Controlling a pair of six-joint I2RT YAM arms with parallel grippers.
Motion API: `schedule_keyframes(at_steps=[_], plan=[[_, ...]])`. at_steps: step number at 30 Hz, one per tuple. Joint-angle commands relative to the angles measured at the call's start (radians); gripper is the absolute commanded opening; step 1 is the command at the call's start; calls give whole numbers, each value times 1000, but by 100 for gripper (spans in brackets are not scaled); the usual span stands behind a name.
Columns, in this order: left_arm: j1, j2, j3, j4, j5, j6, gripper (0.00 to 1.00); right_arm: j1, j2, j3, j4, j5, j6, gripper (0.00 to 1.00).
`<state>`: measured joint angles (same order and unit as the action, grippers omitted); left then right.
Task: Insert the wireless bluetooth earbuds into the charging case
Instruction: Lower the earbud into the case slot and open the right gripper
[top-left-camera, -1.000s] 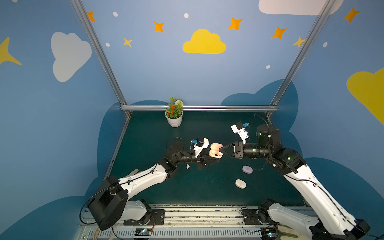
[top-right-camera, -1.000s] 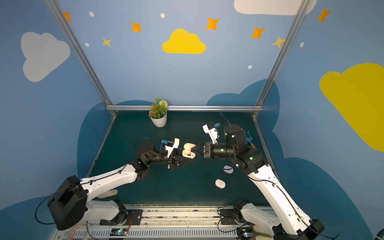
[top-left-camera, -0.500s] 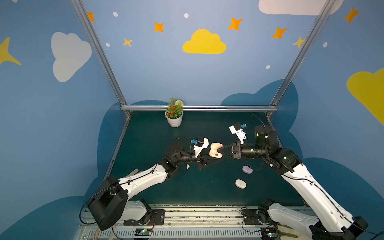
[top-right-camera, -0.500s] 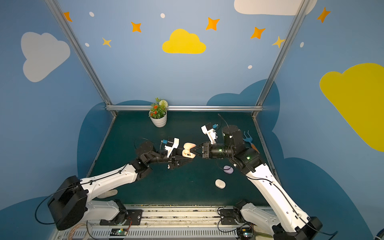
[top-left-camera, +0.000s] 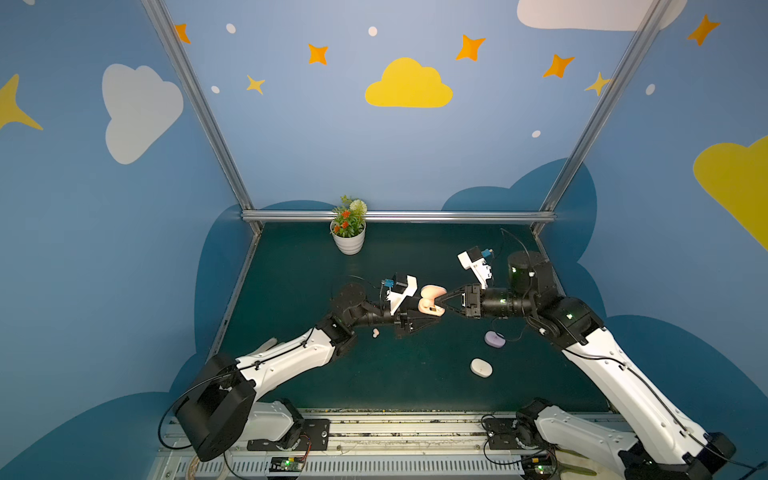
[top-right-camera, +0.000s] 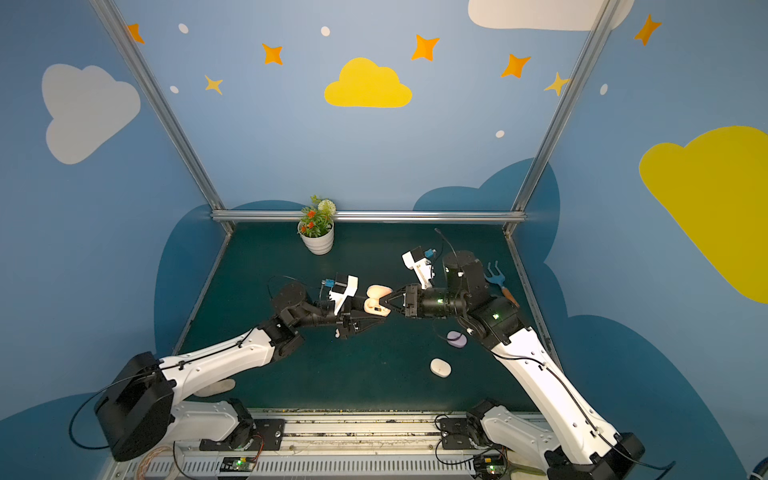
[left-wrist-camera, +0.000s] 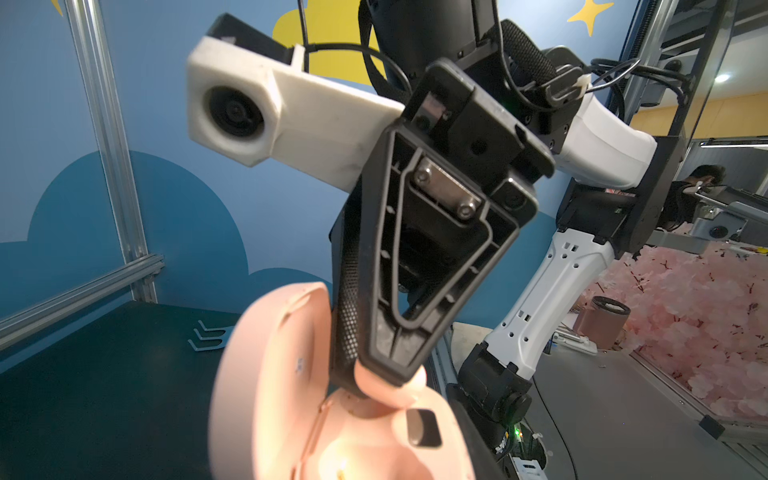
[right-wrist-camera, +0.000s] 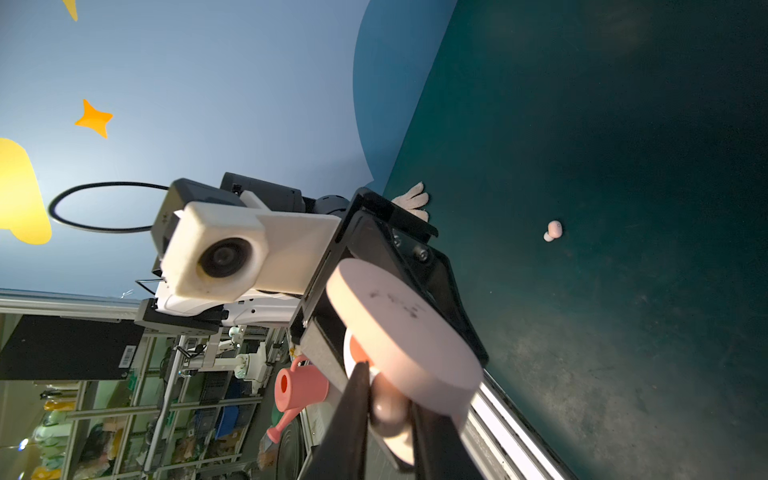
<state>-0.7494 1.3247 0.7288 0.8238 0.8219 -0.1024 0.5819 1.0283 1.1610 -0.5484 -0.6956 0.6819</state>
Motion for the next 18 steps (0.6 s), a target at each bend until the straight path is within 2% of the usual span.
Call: schedule_keyframes(at_steps=[1, 9, 18], plan=[[-4, -30, 17, 38, 3, -5, 10, 5, -1, 17, -27, 26, -14, 25], [-5, -31, 11, 31, 3, -3, 10, 5, -3, 40, -42, 64, -24, 39], [-5, -33, 7, 31, 0, -1, 10, 4, 1, 62, -69, 64, -31, 47]])
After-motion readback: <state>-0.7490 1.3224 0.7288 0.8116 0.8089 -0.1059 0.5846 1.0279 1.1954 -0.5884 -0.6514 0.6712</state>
